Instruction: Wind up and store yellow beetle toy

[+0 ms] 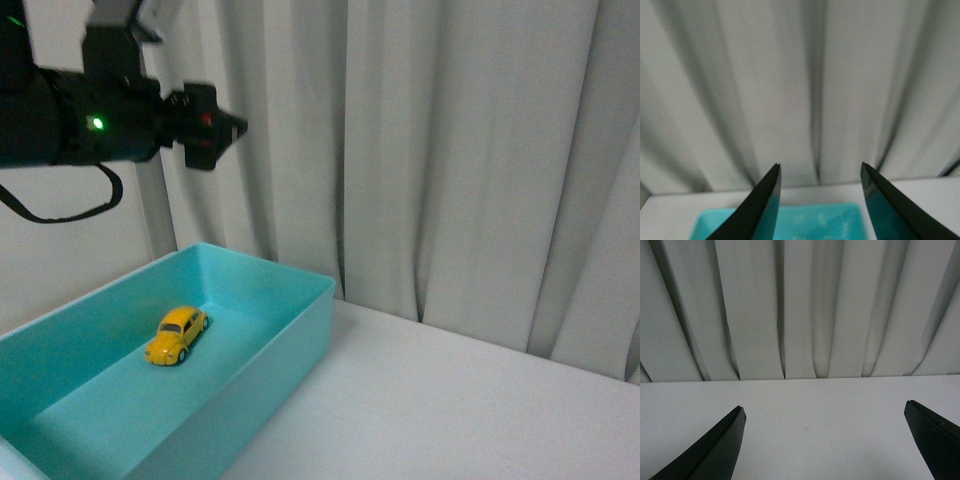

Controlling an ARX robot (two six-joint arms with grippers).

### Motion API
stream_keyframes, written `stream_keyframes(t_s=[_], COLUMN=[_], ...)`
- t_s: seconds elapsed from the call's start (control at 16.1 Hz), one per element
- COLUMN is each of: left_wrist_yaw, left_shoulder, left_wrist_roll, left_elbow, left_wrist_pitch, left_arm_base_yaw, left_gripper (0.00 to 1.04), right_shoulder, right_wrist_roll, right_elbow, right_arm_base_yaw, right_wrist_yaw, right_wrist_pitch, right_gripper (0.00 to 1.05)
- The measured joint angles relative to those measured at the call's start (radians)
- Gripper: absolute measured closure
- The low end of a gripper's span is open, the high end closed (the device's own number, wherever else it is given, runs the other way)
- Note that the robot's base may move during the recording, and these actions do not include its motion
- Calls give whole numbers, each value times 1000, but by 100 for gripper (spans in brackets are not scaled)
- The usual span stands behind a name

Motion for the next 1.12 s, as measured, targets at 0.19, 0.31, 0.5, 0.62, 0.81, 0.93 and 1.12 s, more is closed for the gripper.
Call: stream_keyframes(t_s=[0.19,0.31,0.5,0.62,0.81,0.93,1.12], left_wrist_yaw=[-45,-106,-146,-175,-303,-303,-303], left_shoulder=[-245,-288,-387,-459,-747,-801,-866], left_wrist_roll=[-64,-82,-93,-93,-94,-94,-94], left_elbow=[-166,-285,-385,-428,-572,-602,-616], left_wrist_pitch=[75,71,73,68,-100,-88,-167], left_arm_base_yaw=[-68,-98,-156,-180,-303,-303,-303], left_gripper=[81,102,103,103,103,103,103], right_shoulder=[0,0,0,0,0,0,0], right_wrist_roll=[0,0,0,0,0,0,0], right_elbow=[0,0,0,0,0,0,0], right_arm_base_yaw=[0,0,0,0,0,0,0], right_wrist_yaw=[1,0,-2,0,0,0,0], right_wrist_pitch=[0,1,0,0,0,0,1], right_gripper=[7,7,7,7,7,7,7])
